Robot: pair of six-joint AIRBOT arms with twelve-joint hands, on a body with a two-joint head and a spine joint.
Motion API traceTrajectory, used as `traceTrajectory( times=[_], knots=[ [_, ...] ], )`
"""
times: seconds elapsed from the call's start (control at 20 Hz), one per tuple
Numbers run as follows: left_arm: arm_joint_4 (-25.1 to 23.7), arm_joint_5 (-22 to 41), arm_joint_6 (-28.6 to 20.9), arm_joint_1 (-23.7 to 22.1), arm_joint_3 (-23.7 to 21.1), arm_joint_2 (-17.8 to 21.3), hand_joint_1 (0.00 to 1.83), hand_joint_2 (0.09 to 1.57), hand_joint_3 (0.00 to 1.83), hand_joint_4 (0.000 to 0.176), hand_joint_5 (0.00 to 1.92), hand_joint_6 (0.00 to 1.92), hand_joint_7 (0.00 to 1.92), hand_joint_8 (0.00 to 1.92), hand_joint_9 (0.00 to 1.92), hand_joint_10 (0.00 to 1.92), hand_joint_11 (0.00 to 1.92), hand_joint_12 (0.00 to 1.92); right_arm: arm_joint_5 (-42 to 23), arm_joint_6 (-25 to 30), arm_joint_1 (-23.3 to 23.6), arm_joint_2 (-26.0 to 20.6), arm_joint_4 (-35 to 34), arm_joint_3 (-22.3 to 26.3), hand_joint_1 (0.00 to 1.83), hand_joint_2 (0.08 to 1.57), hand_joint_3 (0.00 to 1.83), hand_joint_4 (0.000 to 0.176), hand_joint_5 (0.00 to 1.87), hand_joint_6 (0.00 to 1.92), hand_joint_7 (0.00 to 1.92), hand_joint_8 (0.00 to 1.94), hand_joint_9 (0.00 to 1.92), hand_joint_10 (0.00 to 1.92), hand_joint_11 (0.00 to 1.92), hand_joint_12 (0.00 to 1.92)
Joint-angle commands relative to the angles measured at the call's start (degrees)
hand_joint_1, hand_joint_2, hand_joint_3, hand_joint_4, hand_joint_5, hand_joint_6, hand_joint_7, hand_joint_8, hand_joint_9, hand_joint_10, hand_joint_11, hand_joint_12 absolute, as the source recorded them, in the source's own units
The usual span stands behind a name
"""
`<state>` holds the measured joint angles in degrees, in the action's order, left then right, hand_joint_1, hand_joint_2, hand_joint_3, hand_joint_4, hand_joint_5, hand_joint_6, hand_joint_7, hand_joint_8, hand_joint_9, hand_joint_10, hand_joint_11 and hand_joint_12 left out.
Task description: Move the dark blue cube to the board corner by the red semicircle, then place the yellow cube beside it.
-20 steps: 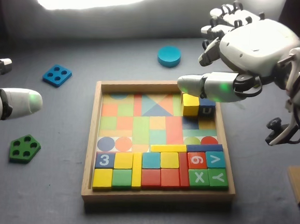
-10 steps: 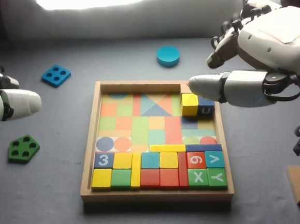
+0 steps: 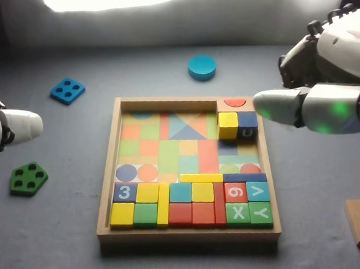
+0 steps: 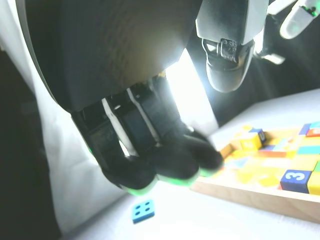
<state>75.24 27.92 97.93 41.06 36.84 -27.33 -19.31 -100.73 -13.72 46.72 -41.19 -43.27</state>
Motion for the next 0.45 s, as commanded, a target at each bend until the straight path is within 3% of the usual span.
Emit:
traceTrajectory(
  times=[0.0,0.1,0.4],
  knots=[
    [-1.9,3.6,0.0,-0.5,0.3,0.5,0.0,1.27,0.0,0.0,0.67,1.41,0.98,1.35,0.96,1.63,0.71,1.9,-4.5,0.1,0.7,-0.3,1.7,0.3,0.0,1.17,0.0,0.0,0.94,1.08,1.07,1.11,0.86,1.6,0.6,1.92],
    [-1.9,3.6,0.0,-0.5,0.3,0.5,0.0,1.28,0.0,0.0,0.69,1.23,0.93,1.34,0.9,1.68,0.67,1.92,-4.5,0.1,0.8,-0.3,1.7,0.4,0.0,1.18,0.0,0.0,0.92,1.07,1.01,1.18,0.81,1.67,0.54,1.92],
    [-1.9,3.6,0.0,-0.5,0.3,0.5,0.0,1.29,0.0,0.0,0.66,1.18,0.95,1.24,0.9,1.63,0.66,1.92,-4.7,0.2,0.9,-0.2,2.0,0.4,0.0,1.18,0.0,0.0,0.88,0.99,0.95,1.14,0.75,1.6,0.44,1.92]
  ],
)
